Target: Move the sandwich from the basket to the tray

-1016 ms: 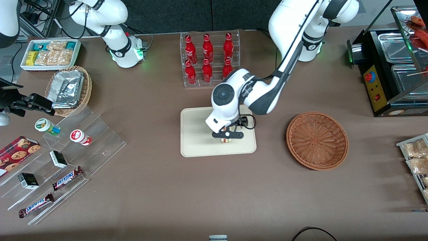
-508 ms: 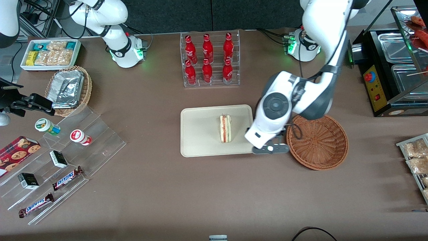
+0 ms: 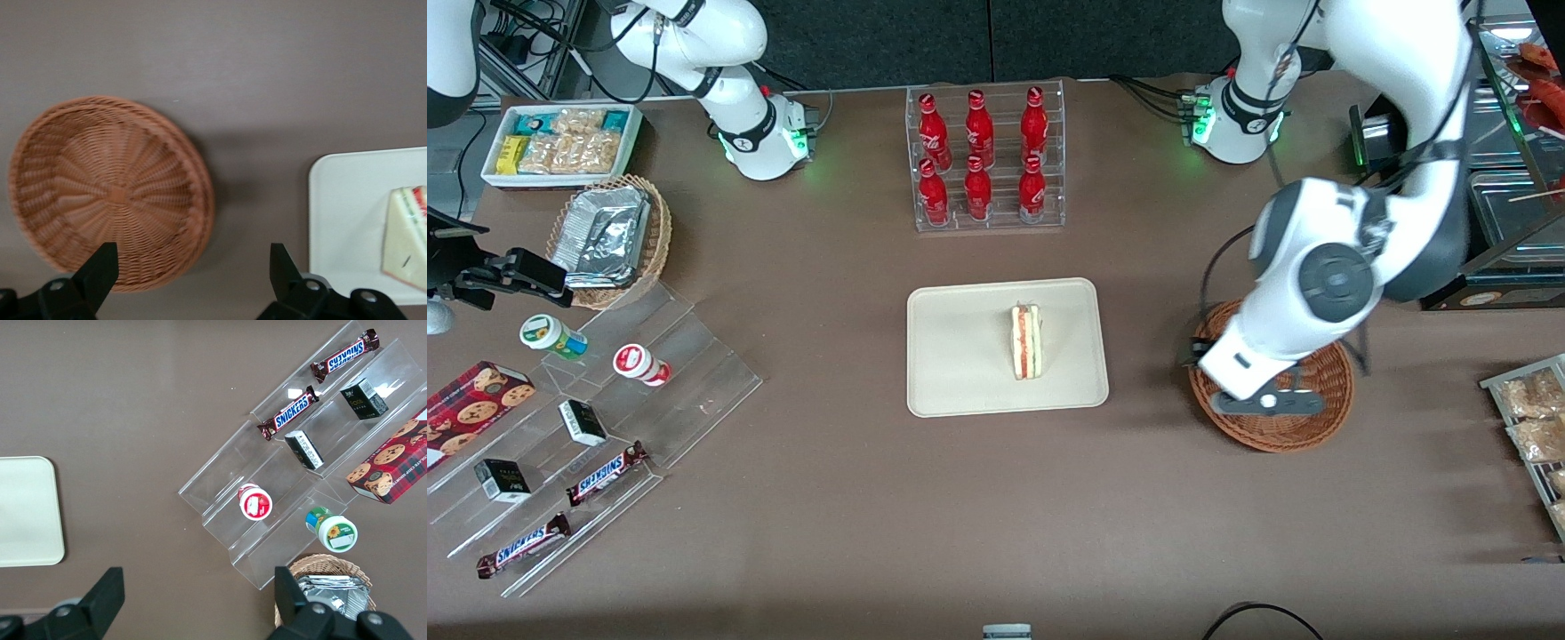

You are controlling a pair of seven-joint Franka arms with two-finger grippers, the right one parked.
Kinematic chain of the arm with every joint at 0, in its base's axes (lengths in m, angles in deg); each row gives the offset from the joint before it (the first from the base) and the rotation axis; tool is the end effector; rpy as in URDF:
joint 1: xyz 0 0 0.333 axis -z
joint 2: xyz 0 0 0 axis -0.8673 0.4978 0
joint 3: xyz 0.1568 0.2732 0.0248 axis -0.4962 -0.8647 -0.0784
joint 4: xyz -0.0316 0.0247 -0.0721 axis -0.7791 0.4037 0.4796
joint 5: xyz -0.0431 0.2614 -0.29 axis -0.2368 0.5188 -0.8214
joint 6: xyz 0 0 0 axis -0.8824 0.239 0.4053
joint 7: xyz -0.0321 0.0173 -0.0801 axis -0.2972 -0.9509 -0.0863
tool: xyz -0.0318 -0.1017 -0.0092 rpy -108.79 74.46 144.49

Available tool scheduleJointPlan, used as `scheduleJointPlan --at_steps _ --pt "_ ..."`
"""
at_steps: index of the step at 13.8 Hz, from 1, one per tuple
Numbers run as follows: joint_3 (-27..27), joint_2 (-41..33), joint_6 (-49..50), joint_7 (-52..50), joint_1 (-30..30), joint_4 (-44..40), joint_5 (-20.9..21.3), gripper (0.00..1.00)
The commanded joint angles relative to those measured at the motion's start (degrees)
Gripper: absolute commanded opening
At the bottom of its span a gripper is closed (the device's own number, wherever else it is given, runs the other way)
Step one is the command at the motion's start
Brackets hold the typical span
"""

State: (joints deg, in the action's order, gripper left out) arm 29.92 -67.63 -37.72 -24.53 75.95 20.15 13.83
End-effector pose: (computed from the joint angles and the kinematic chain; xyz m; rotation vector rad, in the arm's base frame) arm 0.6125 -0.1830 0.4225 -3.0881 0.0619 0.1305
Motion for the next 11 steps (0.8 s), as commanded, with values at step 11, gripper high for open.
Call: scheduleJointPlan --at_steps 11 --pt "6.91 -13.83 20.25 8.14 -13.68 -2.55 -1.27 1.0"
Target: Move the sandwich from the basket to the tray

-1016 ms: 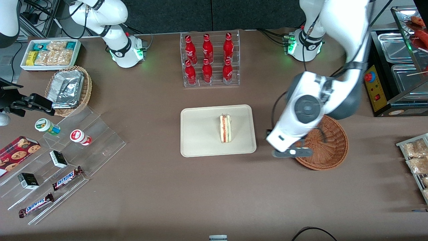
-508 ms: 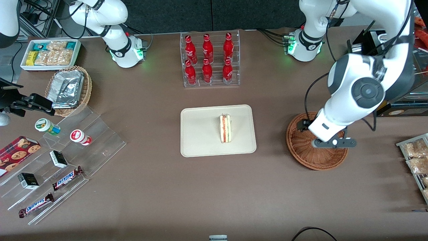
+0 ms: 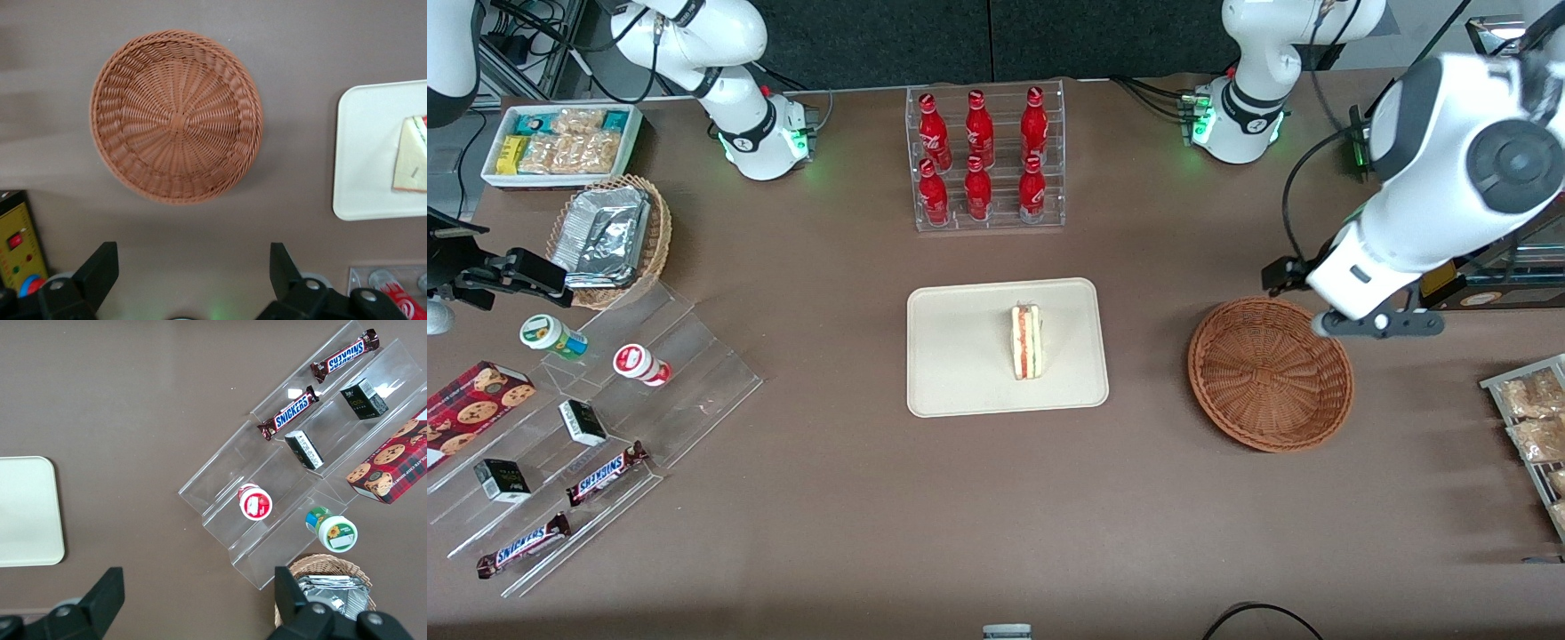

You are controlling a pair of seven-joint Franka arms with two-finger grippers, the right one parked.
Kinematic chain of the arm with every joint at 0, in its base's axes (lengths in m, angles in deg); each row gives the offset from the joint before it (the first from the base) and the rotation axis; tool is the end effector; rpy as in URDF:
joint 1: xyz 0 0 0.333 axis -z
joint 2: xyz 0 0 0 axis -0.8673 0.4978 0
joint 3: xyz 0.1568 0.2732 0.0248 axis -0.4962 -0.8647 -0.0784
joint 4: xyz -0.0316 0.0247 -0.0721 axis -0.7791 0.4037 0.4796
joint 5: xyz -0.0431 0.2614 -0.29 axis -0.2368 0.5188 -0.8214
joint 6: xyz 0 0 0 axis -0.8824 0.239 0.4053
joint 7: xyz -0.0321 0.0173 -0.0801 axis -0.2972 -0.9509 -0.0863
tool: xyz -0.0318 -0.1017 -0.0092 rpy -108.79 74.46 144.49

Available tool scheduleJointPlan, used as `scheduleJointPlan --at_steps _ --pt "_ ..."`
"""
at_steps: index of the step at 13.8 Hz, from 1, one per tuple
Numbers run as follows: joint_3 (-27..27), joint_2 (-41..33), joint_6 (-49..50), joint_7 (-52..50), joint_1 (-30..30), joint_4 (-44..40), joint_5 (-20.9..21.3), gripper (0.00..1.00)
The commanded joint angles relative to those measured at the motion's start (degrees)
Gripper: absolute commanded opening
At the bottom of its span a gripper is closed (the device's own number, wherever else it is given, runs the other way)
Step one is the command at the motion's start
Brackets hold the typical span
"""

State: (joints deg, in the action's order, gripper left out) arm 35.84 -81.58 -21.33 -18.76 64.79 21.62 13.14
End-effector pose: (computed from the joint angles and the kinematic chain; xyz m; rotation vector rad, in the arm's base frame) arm 0.5548 -0.1110 0.5371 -3.0892 0.0637 0.2442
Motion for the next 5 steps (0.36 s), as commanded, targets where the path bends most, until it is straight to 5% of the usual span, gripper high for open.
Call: scheduleJointPlan --at_steps 1,5 --pt "0.92 0.12 6.23 4.82 -3.14 -5.96 -0.49 1.0" --pt "0.65 -0.23 6.96 5.46 -4.11 -6.94 0.12 1.0"
